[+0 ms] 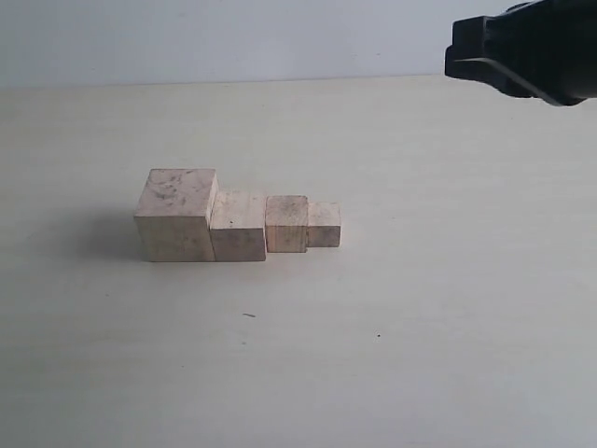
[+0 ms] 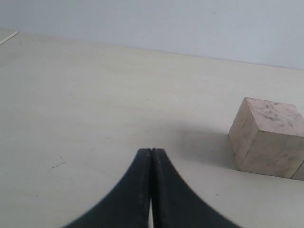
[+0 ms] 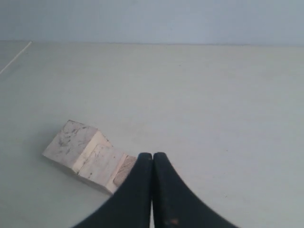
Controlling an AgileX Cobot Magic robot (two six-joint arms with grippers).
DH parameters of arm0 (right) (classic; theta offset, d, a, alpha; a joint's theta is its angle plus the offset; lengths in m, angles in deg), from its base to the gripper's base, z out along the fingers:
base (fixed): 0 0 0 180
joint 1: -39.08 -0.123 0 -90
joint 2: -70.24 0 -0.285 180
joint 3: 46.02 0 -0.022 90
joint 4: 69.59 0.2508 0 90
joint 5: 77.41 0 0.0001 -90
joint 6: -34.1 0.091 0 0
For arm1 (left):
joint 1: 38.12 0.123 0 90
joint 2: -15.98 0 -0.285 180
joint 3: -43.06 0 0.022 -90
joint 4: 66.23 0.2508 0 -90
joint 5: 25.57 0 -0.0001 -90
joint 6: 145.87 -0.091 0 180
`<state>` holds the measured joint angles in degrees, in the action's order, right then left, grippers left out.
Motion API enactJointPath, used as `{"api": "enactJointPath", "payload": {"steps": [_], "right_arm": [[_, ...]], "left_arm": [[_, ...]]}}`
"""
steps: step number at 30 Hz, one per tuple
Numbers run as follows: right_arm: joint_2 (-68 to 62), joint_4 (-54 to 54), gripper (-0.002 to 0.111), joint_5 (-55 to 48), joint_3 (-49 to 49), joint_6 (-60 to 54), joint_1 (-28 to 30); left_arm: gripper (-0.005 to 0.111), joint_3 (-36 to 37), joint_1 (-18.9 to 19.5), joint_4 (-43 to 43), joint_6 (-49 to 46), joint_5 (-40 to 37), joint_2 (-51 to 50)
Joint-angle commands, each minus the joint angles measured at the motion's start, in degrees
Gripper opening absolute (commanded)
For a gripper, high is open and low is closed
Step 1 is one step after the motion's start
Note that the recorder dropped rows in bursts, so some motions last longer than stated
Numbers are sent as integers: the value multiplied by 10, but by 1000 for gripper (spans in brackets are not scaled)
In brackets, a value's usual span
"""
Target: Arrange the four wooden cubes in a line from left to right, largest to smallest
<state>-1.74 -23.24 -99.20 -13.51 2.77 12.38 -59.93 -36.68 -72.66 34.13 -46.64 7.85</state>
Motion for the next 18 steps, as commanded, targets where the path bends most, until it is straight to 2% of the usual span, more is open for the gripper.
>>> {"api": "enactJointPath", "payload": {"steps": [1,4,9,14,18], "right_arm": [[35,-67,0,40,3,-6,5],[73,-102,0,38,4,-1,31],[175,-116,0,38,47,0,120],[326,-117,0,114,176,0,215],[449,-117,0,152,262,0,267]], "left_arm": [[0,2,-4,1,0,4,3],[0,2,-4,1,0,4,3],[0,2,-4,1,0,4,3],[0,2,-4,1,0,4,3],[0,2,-4,1,0,4,3]]}}
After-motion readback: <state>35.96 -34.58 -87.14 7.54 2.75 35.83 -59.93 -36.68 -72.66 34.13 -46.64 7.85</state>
